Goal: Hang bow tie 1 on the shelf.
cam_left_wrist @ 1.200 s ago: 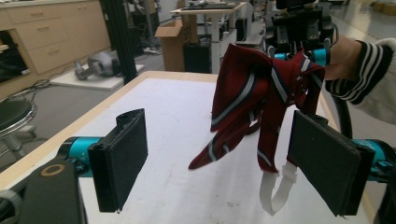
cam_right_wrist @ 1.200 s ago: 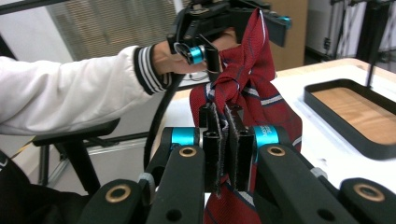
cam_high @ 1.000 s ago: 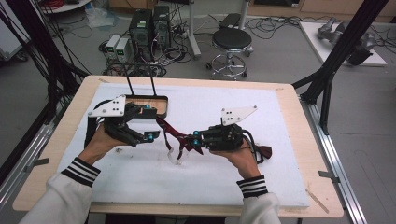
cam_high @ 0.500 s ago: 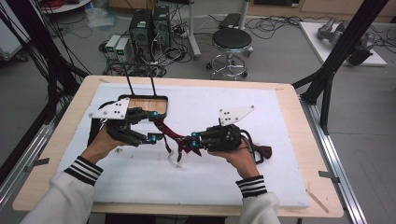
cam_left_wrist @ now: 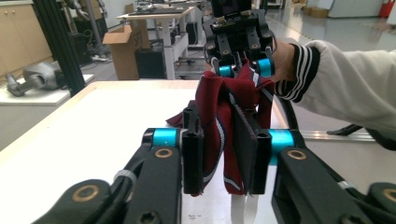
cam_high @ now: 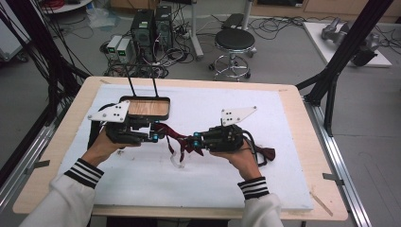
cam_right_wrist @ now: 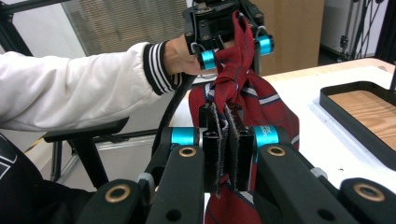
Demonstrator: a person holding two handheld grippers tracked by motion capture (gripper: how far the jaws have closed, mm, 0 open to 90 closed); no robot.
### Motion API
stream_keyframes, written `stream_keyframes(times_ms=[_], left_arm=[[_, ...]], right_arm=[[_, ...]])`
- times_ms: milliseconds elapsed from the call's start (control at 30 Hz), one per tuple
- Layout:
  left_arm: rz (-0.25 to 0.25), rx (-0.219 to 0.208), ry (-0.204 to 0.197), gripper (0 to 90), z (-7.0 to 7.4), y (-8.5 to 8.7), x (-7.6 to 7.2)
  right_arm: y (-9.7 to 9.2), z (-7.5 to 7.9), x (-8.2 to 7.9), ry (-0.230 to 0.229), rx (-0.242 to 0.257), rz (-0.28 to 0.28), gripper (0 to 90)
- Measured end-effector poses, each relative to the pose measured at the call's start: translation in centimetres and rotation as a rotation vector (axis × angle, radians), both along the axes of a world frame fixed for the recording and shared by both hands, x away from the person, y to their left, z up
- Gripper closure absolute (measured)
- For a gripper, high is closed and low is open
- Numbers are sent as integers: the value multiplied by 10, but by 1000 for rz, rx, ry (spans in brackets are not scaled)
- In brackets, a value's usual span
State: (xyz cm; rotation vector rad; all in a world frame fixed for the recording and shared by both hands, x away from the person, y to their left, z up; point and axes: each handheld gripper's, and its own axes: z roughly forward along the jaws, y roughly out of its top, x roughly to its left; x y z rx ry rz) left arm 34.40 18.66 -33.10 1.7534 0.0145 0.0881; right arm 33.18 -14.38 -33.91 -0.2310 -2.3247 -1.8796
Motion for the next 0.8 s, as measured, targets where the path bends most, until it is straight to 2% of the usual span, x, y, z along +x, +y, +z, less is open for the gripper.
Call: stream_keyframes(times_ms=[133, 200, 233, 333, 533, 667, 800], left_arm=[[-5, 0, 33, 821, -1, 0, -1], [-42, -1, 70, 859, 0, 0, -2], [-45, 1, 78, 863, 0, 0, -3], [-28, 16, 96, 866, 1, 1, -4], [0, 17, 91, 870, 2, 2, -5], [-3, 9, 92, 873, 2, 4, -5], [16, 11, 83, 874, 3, 6, -6]], right_arm=[[0, 0, 0, 3, 1, -2, 863], [1, 0, 0, -1, -1, -6, 862], [1, 0, 0, -1, -4, -5, 862], [0, -1, 1, 0, -7, -13, 862], [2, -2, 2, -4, -7, -21, 857], [3, -2, 1, 0, -7, -21, 847], [4, -3, 1, -6, -9, -28, 795]])
